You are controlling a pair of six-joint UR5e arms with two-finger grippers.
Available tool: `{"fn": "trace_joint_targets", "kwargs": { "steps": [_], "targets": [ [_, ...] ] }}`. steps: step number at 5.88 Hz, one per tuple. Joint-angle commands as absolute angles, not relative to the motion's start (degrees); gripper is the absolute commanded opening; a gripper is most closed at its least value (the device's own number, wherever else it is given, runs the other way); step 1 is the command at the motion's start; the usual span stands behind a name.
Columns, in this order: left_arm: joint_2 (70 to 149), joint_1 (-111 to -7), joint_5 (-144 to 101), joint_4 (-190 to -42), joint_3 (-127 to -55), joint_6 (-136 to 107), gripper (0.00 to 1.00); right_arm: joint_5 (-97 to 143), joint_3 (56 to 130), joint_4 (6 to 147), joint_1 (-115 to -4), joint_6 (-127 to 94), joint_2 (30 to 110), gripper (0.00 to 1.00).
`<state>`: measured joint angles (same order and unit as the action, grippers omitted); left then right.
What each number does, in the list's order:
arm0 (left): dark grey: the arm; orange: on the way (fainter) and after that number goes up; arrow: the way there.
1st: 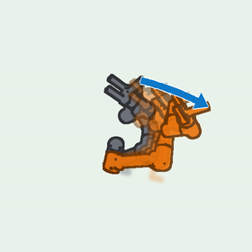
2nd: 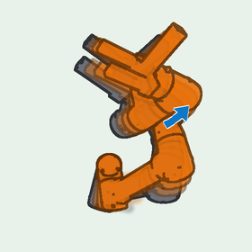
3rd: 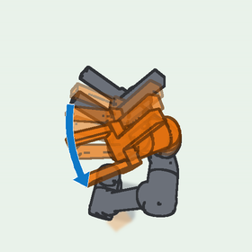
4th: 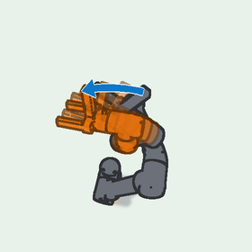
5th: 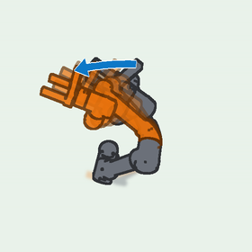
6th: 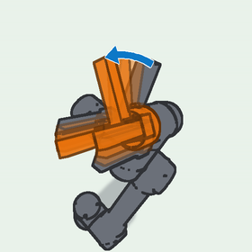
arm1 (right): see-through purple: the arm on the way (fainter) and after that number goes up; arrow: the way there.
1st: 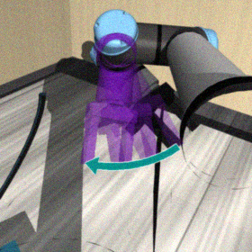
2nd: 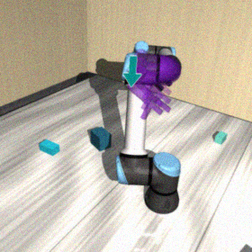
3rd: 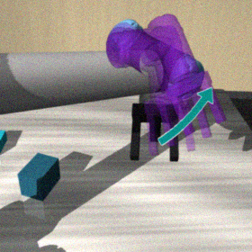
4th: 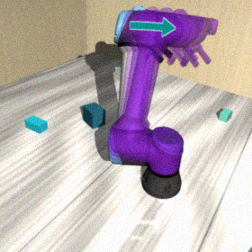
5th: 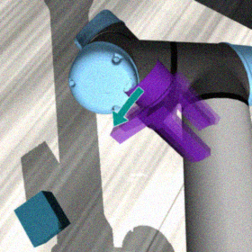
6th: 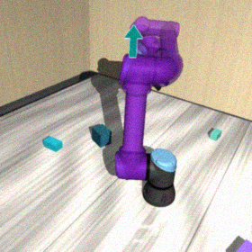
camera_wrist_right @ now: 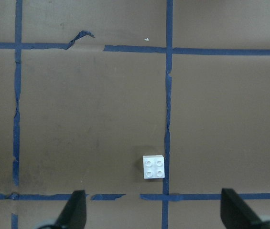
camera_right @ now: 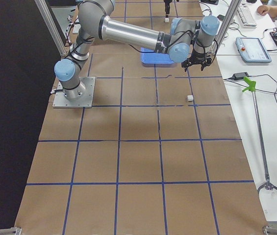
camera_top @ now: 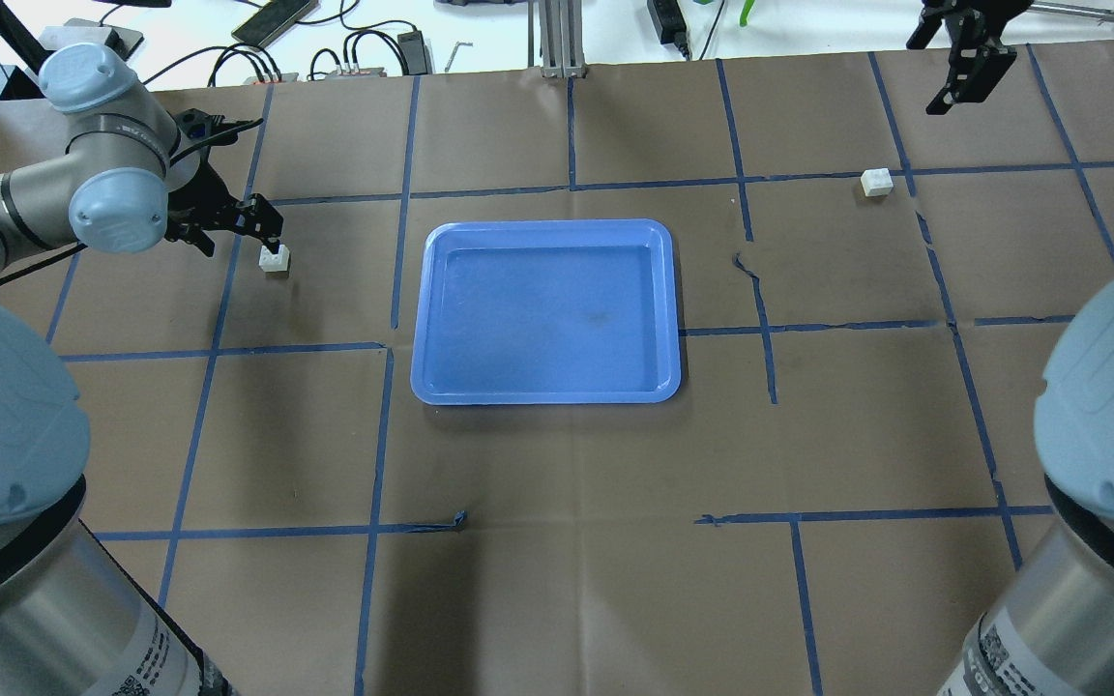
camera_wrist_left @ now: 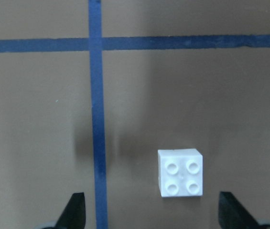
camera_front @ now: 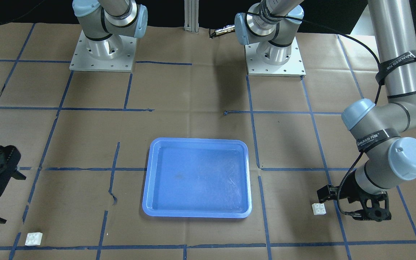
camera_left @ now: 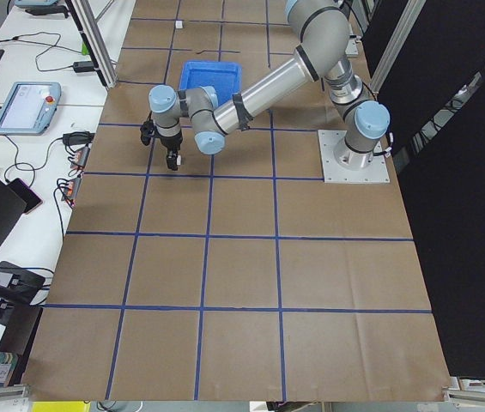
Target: Assemble white blocks and place on blue tray
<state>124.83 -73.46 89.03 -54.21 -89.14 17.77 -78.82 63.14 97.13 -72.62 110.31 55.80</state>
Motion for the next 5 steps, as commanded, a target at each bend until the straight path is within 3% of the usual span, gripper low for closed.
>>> {"fn": "trace_joint_targets", "kwargs": {
  "steps": [1, 2, 4, 5],
  "targets": [
    [126.47, -74.27, 89.03, -53.17, -89.3, 18.02, 0.93, -69.04, 62.84, 97.56, -67.79, 116.26, 48.99, 1.0],
    [127.0, -74.62, 89.03, -53.0, -89.73, 18.1, 0.89, -65.51, 62.75, 97.82, -67.15, 118.28, 46.26, 1.0],
    [126.91, -74.62, 88.95, -53.0, -89.74, 19.76, 0.41, -65.21, 60.39, 98.09, -67.15, 124.87, 41.24, 1.0],
    [126.65, -74.62, 88.95, -53.0, -89.74, 20.91, 0.23, -65.3, 60.73, 98.09, -67.15, 125.76, 40.0, 1.0]
  ]
}}
